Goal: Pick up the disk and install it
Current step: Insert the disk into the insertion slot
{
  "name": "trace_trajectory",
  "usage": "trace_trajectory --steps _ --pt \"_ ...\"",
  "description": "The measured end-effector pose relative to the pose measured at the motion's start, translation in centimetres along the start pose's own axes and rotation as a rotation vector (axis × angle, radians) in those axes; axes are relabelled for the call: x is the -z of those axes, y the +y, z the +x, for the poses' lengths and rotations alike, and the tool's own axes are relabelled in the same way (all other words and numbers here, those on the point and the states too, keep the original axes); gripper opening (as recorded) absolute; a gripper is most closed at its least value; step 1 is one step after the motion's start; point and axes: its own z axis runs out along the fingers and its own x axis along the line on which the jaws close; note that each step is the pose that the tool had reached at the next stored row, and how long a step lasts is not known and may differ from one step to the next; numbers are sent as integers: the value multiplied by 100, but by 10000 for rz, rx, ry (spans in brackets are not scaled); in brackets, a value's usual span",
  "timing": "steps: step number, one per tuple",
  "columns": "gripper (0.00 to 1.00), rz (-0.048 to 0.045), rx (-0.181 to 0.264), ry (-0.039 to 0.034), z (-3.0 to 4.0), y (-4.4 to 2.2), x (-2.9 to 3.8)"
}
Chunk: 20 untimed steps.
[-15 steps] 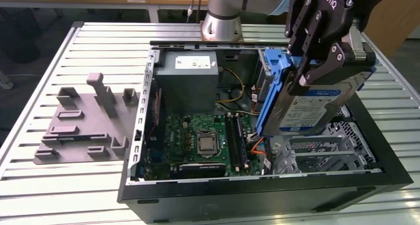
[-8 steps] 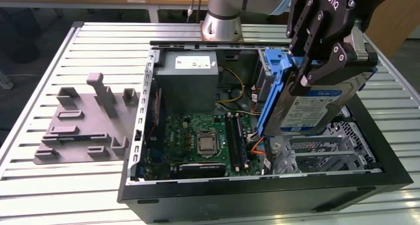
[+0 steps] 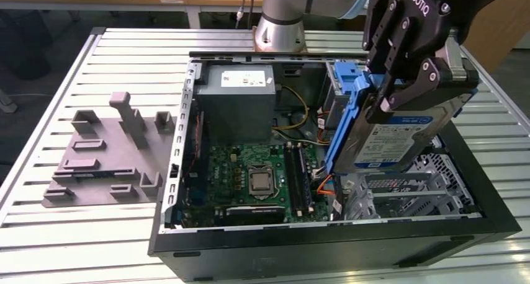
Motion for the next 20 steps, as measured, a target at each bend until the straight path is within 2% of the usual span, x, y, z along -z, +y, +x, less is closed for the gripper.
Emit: trace_trajectory --steps 7,16,20 --pt "36 0 -1 -2 5 -81 -11" --pt "36 0 -1 -2 55 -104 -29" --pt "36 0 -2 0 55 -158 -34"
